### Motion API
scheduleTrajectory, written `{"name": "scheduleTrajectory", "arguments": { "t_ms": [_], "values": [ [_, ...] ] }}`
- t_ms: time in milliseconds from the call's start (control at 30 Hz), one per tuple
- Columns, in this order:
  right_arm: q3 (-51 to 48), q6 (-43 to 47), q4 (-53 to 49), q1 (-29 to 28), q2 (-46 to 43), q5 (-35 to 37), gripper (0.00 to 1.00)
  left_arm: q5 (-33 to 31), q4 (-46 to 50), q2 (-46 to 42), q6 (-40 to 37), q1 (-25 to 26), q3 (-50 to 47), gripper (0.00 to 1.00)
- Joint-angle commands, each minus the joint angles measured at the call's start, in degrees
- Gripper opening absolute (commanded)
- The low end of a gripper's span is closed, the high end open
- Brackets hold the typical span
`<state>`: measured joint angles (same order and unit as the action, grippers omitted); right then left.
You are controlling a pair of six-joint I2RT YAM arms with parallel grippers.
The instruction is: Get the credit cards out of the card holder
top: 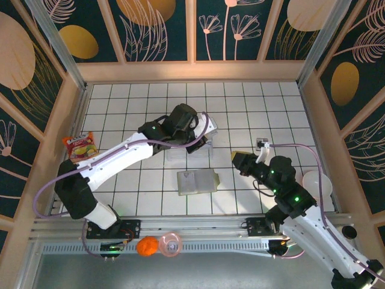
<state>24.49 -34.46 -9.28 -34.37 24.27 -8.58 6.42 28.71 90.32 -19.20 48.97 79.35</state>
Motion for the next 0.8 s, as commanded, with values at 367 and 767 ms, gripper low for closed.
{"name": "scheduleTrajectory", "arguments": {
  "t_ms": [367, 767],
  "values": [
    [-1.7, -0.2, 2.3, 8.8, 5.3, -7.4, 0.19, -4.9, 11.2, 12.5, -22.6, -0.3, 7.1, 0.0],
    [-0.7, 0.8, 3.6, 14.2, 10.3, -11.9, 0.19, -3.4, 11.0, 16.0, -29.6, -2.1, 11.2, 0.0]
  ]
}}
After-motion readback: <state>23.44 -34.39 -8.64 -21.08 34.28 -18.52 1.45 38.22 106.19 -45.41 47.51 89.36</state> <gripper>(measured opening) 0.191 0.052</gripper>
